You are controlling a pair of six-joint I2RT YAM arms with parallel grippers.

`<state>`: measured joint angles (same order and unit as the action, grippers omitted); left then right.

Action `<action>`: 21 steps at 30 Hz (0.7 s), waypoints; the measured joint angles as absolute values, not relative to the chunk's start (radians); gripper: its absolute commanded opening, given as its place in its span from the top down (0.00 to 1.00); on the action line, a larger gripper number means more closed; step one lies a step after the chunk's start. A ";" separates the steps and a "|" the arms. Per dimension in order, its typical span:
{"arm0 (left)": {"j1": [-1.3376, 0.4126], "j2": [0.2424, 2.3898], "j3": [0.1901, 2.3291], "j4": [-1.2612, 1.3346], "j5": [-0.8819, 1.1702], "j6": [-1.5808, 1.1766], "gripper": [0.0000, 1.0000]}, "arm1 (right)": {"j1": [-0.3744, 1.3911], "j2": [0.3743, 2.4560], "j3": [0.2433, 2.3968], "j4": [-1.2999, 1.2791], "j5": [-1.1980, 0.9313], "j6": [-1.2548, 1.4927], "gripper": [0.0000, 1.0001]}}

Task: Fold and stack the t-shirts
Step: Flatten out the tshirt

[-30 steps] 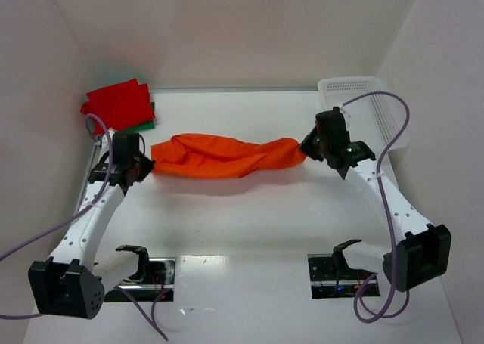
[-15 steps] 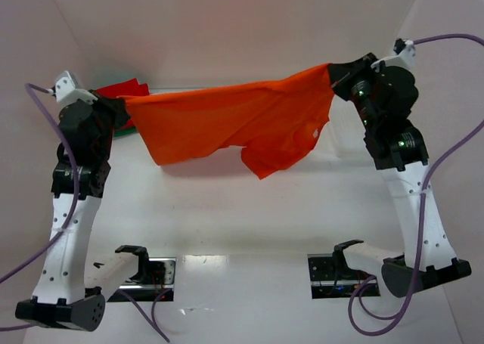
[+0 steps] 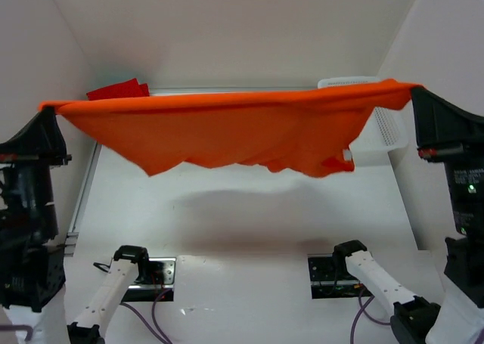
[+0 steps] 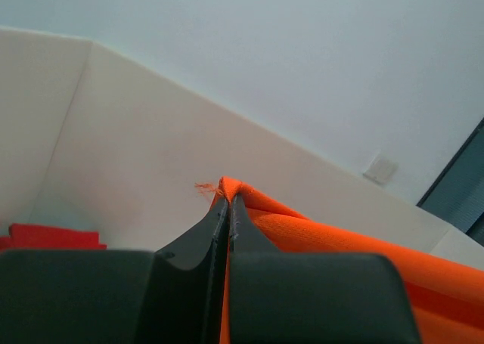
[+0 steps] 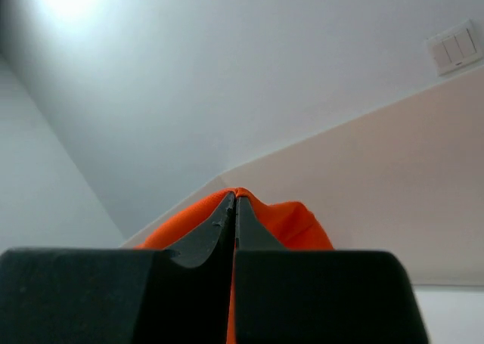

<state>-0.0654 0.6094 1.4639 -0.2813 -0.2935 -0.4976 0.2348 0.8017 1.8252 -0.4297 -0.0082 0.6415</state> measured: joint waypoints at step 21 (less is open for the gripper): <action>-0.081 0.811 0.957 -0.256 -0.326 -0.499 1.00 | 0.235 0.995 1.078 -0.321 0.103 0.645 1.00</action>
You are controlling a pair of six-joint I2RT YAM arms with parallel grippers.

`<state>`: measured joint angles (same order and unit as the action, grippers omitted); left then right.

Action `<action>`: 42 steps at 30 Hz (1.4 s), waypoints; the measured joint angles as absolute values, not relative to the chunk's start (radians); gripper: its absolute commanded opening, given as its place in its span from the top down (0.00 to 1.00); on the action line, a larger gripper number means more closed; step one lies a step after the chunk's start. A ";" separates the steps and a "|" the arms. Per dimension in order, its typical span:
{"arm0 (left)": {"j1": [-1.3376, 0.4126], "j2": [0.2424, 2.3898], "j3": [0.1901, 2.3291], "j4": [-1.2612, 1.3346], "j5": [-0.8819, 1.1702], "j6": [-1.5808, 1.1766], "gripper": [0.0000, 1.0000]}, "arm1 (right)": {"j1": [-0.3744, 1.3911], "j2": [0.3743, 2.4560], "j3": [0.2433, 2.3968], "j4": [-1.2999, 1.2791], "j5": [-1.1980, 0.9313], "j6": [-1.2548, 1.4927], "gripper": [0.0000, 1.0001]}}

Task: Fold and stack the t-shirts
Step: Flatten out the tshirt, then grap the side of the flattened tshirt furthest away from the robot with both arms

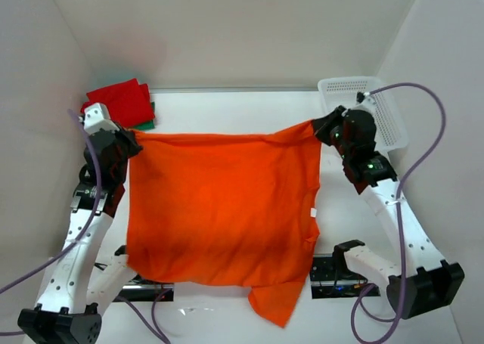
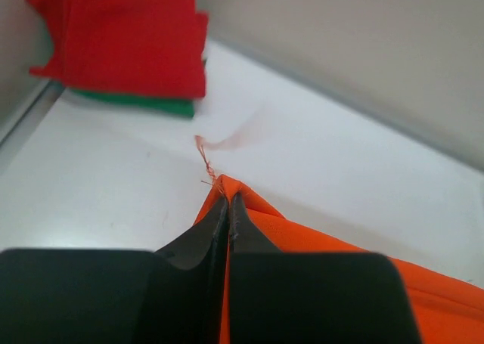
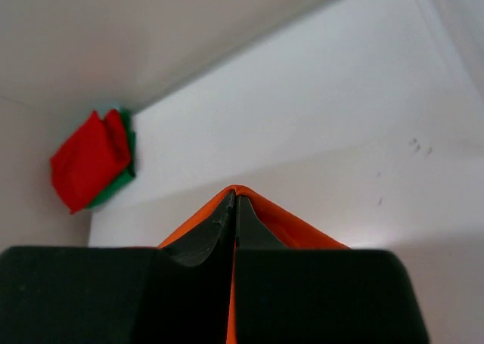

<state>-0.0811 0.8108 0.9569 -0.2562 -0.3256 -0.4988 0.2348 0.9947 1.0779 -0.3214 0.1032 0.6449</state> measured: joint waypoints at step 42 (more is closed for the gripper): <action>0.111 2.064 1.571 -0.007 -0.173 -0.571 1.00 | 0.169 2.004 1.556 -0.057 0.034 0.653 1.00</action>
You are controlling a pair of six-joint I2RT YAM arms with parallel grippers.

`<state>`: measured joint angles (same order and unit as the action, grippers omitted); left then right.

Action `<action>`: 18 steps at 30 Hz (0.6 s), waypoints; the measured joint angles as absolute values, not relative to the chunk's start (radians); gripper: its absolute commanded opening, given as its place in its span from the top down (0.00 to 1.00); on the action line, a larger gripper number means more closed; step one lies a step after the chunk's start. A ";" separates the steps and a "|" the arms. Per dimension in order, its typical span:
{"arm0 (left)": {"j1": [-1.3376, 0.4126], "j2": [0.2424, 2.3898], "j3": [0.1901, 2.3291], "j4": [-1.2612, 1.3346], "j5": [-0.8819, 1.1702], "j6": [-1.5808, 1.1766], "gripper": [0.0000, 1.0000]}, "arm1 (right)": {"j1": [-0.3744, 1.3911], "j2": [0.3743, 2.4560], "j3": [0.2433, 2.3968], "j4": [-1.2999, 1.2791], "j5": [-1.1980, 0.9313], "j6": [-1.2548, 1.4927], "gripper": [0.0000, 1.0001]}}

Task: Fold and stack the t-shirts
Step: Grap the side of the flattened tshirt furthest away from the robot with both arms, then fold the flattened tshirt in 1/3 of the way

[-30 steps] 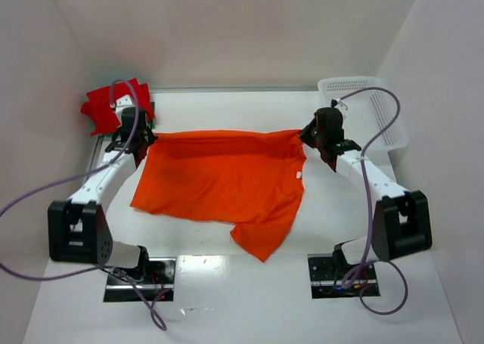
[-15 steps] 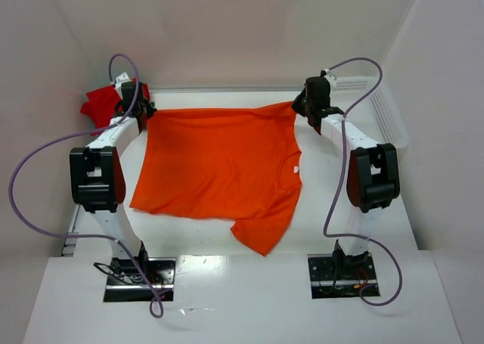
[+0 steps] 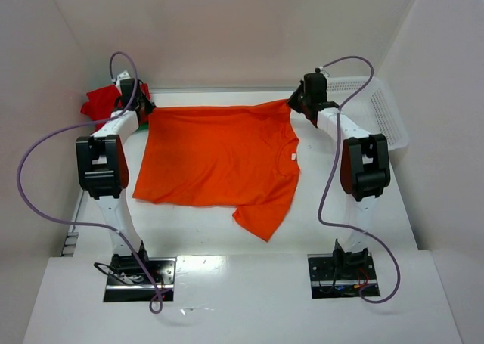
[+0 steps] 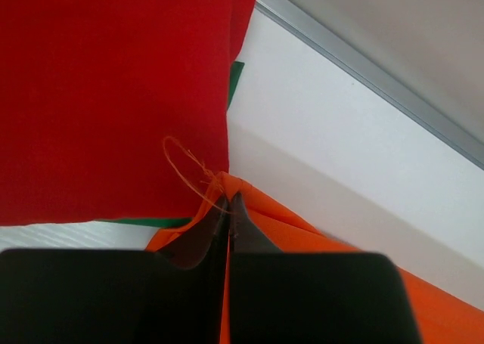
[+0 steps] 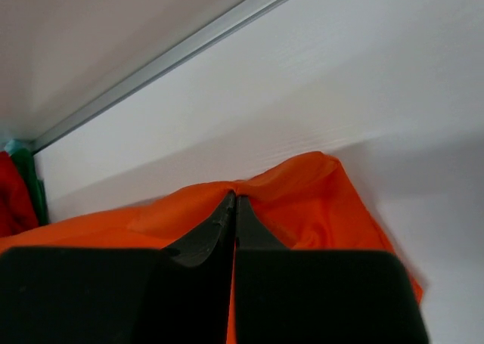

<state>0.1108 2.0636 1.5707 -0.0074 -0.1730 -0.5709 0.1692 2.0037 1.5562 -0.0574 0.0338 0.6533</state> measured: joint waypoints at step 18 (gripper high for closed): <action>0.161 1.938 1.371 -0.042 -0.151 -0.519 1.00 | 0.233 1.652 1.113 -0.053 -0.108 0.811 1.00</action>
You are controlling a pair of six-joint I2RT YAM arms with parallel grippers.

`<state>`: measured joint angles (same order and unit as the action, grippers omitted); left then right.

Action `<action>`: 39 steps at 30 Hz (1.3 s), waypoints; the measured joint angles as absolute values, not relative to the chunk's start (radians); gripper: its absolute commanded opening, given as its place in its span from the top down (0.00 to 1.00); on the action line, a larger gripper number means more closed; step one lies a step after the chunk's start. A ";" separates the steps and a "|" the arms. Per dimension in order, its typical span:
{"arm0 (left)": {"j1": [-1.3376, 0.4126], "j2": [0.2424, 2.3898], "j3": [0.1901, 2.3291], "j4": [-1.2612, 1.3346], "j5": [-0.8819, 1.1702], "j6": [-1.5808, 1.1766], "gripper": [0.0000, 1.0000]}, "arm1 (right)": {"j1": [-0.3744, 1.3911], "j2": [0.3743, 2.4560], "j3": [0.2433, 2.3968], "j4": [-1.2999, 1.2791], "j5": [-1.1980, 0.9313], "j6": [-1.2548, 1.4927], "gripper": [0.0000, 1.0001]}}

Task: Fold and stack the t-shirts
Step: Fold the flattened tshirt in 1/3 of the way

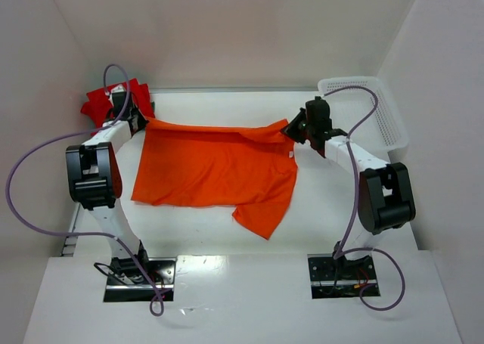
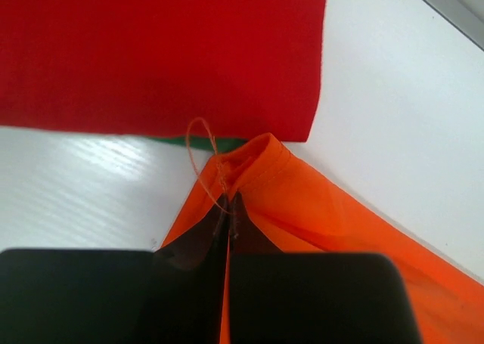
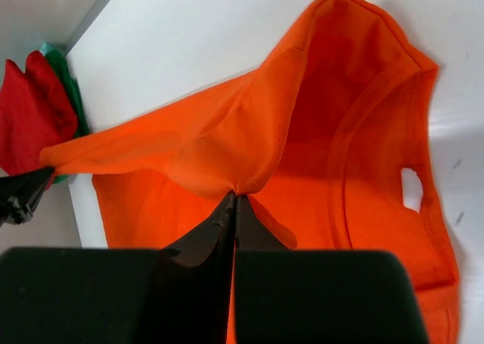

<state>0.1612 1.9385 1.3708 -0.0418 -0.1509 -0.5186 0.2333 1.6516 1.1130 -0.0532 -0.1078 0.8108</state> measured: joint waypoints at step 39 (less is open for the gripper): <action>0.193 1.887 1.218 -0.092 -0.070 -0.522 0.47 | 0.230 1.589 0.947 -0.177 -0.020 0.810 0.45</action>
<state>0.1932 1.8874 1.2179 -0.0917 -0.0700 -0.5224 0.2298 1.5890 0.9470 -0.1768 -0.0196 0.8101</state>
